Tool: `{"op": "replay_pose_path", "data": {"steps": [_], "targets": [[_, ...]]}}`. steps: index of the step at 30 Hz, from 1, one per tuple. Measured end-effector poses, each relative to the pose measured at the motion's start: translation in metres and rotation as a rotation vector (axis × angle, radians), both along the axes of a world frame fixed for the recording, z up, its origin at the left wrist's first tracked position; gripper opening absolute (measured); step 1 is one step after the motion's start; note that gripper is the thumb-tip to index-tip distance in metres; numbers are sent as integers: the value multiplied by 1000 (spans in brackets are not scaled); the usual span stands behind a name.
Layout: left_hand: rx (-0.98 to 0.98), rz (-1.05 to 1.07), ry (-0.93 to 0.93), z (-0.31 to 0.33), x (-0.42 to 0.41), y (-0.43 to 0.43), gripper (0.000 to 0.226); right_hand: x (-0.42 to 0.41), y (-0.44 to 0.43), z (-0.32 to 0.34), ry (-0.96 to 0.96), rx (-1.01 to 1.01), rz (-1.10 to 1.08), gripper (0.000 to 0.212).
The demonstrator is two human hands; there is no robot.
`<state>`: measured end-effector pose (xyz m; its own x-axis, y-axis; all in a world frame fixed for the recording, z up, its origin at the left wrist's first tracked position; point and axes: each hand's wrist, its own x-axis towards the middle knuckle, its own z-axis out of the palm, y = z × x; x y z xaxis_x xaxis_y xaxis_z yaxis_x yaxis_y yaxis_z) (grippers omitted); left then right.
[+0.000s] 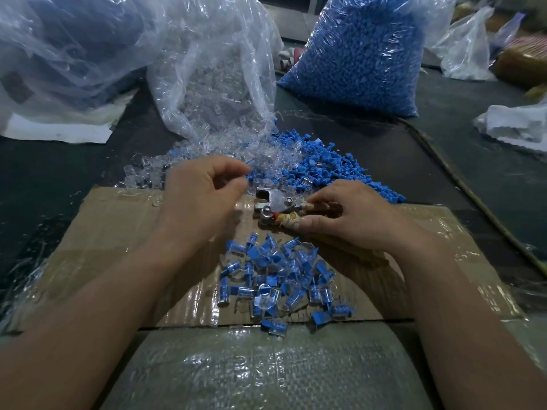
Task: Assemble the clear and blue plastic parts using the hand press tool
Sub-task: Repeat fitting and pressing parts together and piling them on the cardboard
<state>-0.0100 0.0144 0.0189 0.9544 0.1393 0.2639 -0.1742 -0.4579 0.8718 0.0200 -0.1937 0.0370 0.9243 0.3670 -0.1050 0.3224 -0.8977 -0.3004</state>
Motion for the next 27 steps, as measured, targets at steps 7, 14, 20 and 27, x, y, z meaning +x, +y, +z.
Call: {"op": "replay_pose_path", "data": {"steps": [7,14,20,27], "targets": [[541,135,95,-11,19,17,41,0,-1,0,-60,23,-3,85],[637,88,177,-14,22,17,30,4,-9,0,-262,192,-166,15],[655,94,167,-13,22,18,18,7,-15,1,-380,400,-400,14],[577,-31,70,-14,19,15,38,11,-20,0,-331,456,-498,14]]}}
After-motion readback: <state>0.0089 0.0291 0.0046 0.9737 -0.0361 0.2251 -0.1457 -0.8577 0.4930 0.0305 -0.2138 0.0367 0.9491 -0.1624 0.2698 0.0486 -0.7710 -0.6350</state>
